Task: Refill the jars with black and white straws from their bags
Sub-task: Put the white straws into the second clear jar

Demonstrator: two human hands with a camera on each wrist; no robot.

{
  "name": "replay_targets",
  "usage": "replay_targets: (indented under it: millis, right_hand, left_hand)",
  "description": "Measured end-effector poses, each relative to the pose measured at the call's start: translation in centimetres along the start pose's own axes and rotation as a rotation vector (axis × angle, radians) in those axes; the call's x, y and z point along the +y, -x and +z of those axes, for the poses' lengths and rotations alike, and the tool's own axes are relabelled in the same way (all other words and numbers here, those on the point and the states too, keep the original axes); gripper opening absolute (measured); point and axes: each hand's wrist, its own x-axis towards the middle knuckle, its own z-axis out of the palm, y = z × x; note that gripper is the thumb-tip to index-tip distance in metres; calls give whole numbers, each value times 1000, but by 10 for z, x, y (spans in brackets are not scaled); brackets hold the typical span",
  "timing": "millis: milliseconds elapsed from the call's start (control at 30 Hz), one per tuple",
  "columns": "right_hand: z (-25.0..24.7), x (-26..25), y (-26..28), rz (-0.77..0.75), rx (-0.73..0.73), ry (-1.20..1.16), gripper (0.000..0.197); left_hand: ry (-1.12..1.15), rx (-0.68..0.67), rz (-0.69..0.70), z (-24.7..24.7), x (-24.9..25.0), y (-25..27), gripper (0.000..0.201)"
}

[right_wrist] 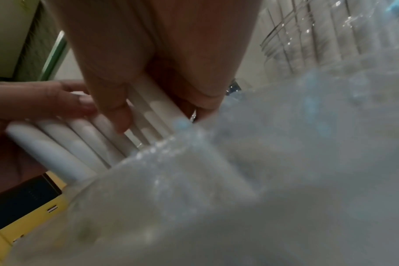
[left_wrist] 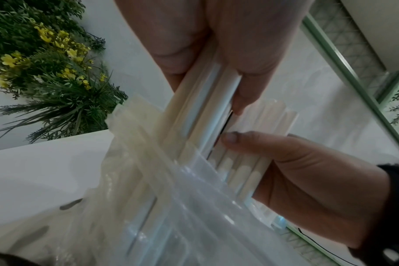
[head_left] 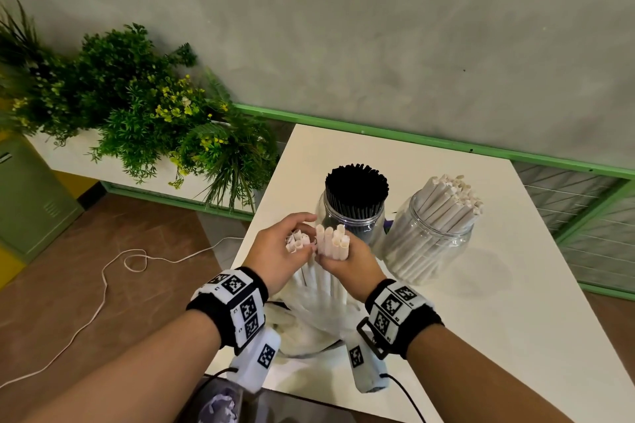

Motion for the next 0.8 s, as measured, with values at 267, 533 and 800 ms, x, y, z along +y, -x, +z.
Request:
replay_targets:
  millis: [267, 533, 800]
  right_hand:
    - [-14, -4, 18, -221, 226, 80, 70]
    - [-29, -30, 13, -223, 238, -142, 49]
    - [-55, -54, 12, -296, 318, -113, 46]
  left_hand:
    - [-151, -19, 11, 9, -1, -1, 12]
    - [-201, -12, 51, 16, 3, -3, 14]
    - [-257, -36, 52, 20, 3, -1, 16]
